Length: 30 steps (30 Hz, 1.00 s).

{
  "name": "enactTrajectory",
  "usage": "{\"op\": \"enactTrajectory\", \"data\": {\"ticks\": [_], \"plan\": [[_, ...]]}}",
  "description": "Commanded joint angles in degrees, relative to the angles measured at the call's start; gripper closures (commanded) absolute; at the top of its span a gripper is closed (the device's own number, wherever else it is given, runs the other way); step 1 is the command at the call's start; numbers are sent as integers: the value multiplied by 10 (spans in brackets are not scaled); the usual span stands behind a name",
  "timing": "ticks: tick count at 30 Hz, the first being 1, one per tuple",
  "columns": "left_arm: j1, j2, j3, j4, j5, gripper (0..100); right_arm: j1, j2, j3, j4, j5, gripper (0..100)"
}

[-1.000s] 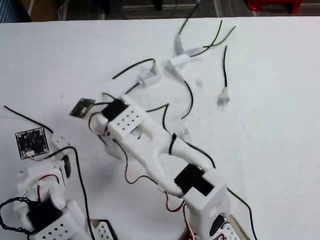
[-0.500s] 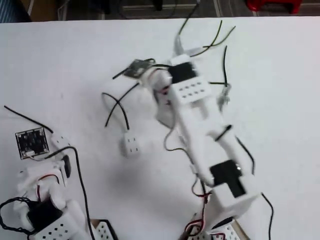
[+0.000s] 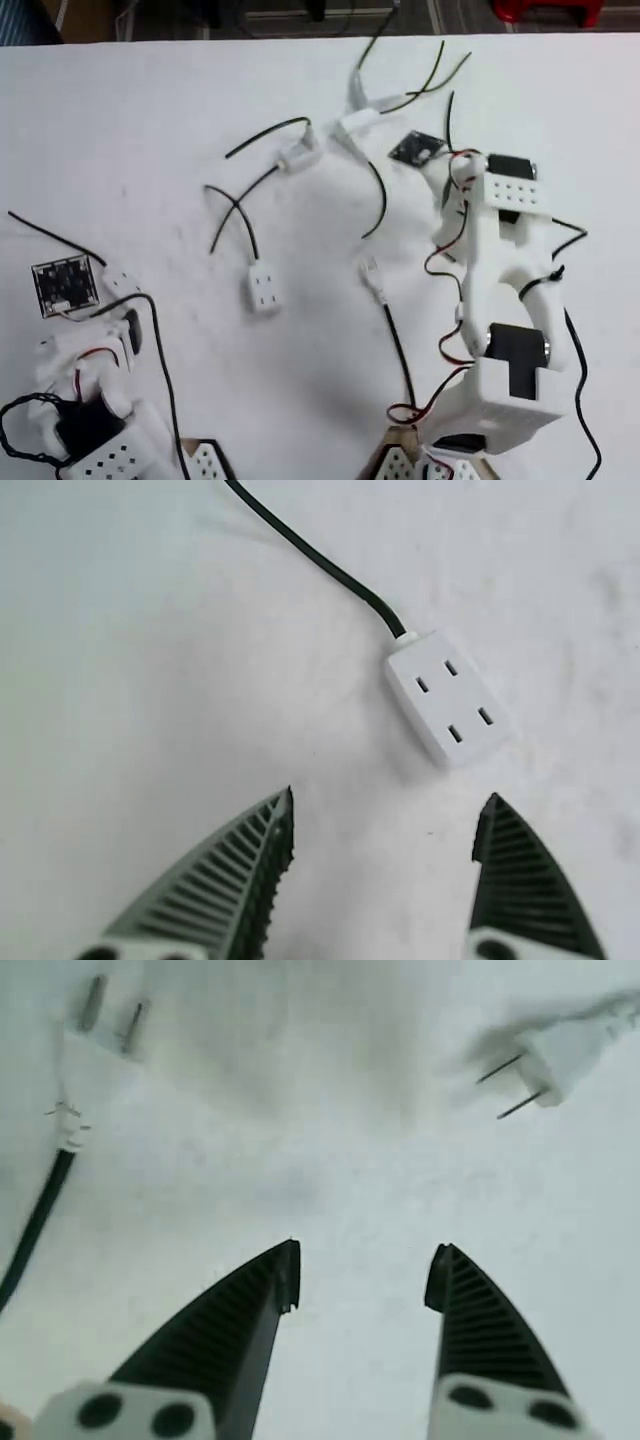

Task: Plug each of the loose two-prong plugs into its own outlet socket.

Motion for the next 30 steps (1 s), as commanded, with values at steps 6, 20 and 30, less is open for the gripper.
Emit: {"op": "enactTrajectory", "data": {"ticks": [6, 20, 30], "plan": [[-4, -4, -2, -12, 4, 710, 22, -30, 102, -310, -171, 793], [19, -4, -3, -11, 5, 710, 15, 125, 124, -631, -299, 793], [20, -4, -3, -11, 5, 710, 16, 336, -249, -286, -372, 795]]}}
